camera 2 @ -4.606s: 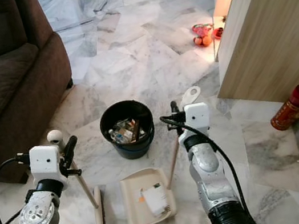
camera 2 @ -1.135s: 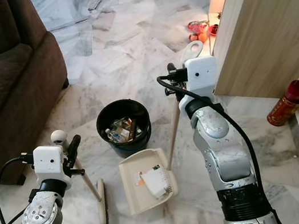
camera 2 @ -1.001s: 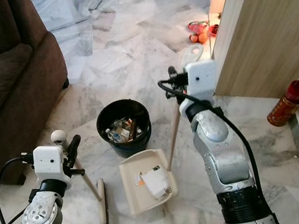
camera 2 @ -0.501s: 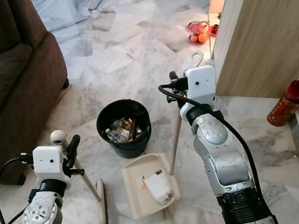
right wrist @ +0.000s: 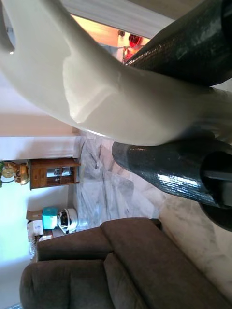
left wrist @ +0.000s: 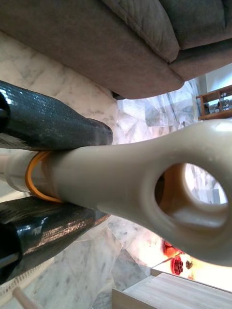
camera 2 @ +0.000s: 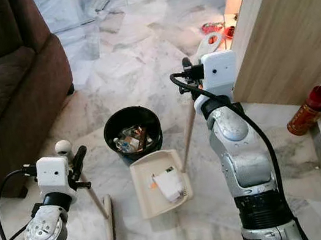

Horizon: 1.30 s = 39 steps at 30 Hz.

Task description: Sweep floor

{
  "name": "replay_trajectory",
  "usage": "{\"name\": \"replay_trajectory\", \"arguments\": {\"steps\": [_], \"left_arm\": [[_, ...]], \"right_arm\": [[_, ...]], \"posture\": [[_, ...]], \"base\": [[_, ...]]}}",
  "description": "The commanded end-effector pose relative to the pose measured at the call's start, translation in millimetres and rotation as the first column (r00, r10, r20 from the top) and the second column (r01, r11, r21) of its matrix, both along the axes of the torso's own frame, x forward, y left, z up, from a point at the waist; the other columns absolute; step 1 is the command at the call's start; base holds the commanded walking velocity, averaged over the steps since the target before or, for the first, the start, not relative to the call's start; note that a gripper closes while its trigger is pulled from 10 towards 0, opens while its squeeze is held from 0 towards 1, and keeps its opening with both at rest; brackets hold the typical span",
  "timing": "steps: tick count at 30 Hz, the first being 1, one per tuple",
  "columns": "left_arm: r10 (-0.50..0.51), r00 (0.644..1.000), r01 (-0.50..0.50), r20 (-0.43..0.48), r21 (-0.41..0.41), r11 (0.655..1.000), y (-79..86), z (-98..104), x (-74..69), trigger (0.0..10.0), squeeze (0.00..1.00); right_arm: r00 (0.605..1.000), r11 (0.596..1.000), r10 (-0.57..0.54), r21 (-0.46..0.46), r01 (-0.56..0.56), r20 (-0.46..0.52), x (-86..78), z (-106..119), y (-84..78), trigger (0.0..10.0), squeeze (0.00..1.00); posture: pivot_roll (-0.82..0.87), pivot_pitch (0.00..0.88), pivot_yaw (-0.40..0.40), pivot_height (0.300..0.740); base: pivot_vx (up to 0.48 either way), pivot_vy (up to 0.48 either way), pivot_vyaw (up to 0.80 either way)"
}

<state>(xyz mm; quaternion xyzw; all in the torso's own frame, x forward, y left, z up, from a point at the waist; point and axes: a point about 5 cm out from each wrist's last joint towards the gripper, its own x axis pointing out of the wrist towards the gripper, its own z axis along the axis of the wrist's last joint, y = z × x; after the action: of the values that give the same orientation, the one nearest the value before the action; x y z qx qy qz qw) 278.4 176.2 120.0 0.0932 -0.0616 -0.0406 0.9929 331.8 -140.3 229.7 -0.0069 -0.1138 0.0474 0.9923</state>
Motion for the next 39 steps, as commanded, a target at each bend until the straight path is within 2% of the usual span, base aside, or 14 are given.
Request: {"name": "replay_trajectory", "arguments": {"steps": [1,8,11,15,22,25,31,33,39], "left_arm": [[-0.003,0.999,0.003,0.041,0.020,1.000,1.9,7,0.6,10.0,0.00],[-0.008,0.999,0.007,0.042,0.019,1.000,1.3,7,1.5,10.0,0.00],[-0.009,0.999,0.008,0.043,0.018,1.000,1.1,7,1.8,10.0,0.00],[-0.008,0.999,0.007,0.044,0.018,1.000,1.3,7,2.1,10.0,0.00],[-0.006,0.999,0.005,0.045,0.017,1.000,2.0,7,2.2,10.0,0.00],[-0.005,0.999,0.005,0.047,0.017,1.000,2.2,7,2.2,10.0,0.00],[-0.005,0.998,0.004,0.064,0.007,1.000,2.3,9,1.3,10.0,0.00],[-0.001,0.998,0.000,0.071,0.011,1.000,3.1,10,1.1,10.0,0.00],[0.007,0.997,-0.008,0.072,0.018,1.000,3.6,10,0.8,10.0,0.00]], "right_arm": [[0.995,1.000,0.005,0.003,-0.005,0.101,-5.1,28,-1.9,10.0,0.00],[0.997,0.999,0.016,-0.031,-0.014,0.079,-4.0,41,-6.9,10.0,0.00],[0.998,0.999,0.024,0.046,-0.027,0.057,-2.9,47,-10.9,10.0,0.00],[0.998,0.996,0.021,0.087,-0.025,0.051,-2.6,53,-14.1,10.0,0.00],[0.992,0.995,-0.027,0.097,0.016,0.120,-5.1,79,-25.1,10.0,0.00],[0.981,0.991,-0.064,0.131,0.040,0.182,-7.0,92,-30.1,10.0,0.00],[0.961,0.983,-0.090,0.177,0.044,0.260,-10.7,99,-27.1,10.0,0.00],[0.948,0.985,-0.110,0.162,0.063,0.299,-13.0,98,-23.8,10.0,0.00],[0.955,0.985,-0.075,0.169,0.027,0.288,-12.3,83,-8.4,10.0,0.00]], "posture": [[0.14,0.171,-0.006,0.740],[0.14,0.168,-0.005,0.740],[0.14,0.165,-0.003,0.740],[0.14,0.165,-0.003,0.740],[0.13,0.171,0.000,0.740],[0.13,0.172,0.000,0.740],[0.13,0.176,-0.001,0.740],[0.13,0.176,-0.001,0.740],[0.14,0.177,-0.003,0.740]], "base": [[0.000,0.000,0.00],[0.000,0.000,0.00],[0.000,0.000,0.00],[0.000,0.000,0.00],[0.000,0.000,0.00],[0.000,0.000,0.00],[0.000,0.000,0.00],[0.000,0.000,0.00],[0.000,0.000,0.00]]}}
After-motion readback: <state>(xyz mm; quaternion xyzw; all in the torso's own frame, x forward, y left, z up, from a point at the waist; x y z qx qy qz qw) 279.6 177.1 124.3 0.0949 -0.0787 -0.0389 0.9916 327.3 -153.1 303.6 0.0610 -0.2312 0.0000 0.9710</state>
